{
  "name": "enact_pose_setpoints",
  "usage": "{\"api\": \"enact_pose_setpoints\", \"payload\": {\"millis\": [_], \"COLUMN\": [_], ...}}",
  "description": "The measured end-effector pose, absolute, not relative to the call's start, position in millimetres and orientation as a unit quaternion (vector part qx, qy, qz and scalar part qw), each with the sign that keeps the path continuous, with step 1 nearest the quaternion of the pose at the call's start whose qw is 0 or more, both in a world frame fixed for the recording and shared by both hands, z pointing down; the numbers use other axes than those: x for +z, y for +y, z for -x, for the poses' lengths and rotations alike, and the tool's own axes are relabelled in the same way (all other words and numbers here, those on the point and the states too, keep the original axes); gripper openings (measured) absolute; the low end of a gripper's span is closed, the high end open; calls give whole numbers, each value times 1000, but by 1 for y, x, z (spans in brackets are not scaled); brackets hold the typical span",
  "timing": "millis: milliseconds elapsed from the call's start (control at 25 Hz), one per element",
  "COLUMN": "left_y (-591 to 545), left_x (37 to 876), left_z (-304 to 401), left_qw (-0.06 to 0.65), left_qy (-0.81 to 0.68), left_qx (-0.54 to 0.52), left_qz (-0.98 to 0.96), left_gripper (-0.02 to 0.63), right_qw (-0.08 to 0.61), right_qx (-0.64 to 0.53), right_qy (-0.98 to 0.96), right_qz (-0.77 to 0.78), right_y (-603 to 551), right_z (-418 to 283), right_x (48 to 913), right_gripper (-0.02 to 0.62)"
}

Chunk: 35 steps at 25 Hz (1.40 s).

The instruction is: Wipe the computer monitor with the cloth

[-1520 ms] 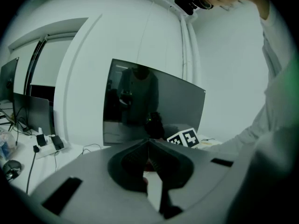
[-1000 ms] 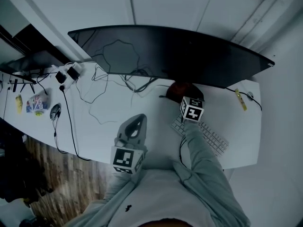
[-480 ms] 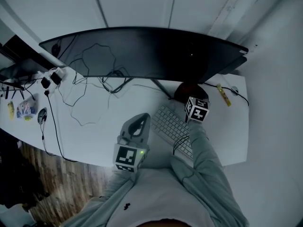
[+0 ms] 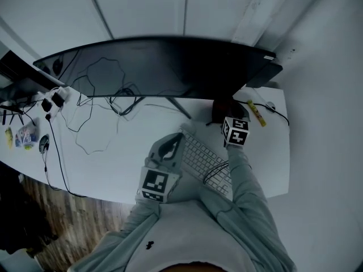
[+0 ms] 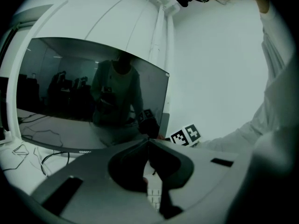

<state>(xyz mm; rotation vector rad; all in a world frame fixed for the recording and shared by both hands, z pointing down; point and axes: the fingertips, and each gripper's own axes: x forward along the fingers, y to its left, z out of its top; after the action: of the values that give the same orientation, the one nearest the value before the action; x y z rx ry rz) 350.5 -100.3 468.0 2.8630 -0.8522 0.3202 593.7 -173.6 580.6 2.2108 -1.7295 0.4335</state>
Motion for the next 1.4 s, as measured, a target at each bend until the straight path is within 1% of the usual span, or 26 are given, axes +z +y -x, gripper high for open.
{"api": "enact_pose_setpoints", "payload": {"millis": [120,320,520,640,1000,1200,1400], "left_y": [-97,-97,-97,-95,-92,-81,-75], "left_x": [467,464,454,444,417,406,399], "left_z": [-357,-356,-357,-355,-339,-334,-324], "left_qw": [67,61,57,48,29,18,13], "left_qy": [-277,-275,-275,-276,-294,-294,-303], "left_qx": [109,108,99,90,65,56,47], "left_qz": [-952,-953,-955,-956,-953,-954,-952], "left_gripper": [21,21,21,21,21,21,21], "right_qw": [157,145,146,146,116,118,96], "right_qx": [139,114,74,43,-45,-103,-139], "right_qy": [-612,-611,-617,-621,-626,-616,-609], "right_qz": [-763,-770,-770,-769,-770,-772,-775], "right_y": [-174,-175,-173,-170,-161,-155,-150], "right_z": [-594,-595,-593,-593,-587,-582,-579], "right_x": [577,557,524,498,396,345,299], "right_gripper": [33,32,32,32,32,32,32]}}
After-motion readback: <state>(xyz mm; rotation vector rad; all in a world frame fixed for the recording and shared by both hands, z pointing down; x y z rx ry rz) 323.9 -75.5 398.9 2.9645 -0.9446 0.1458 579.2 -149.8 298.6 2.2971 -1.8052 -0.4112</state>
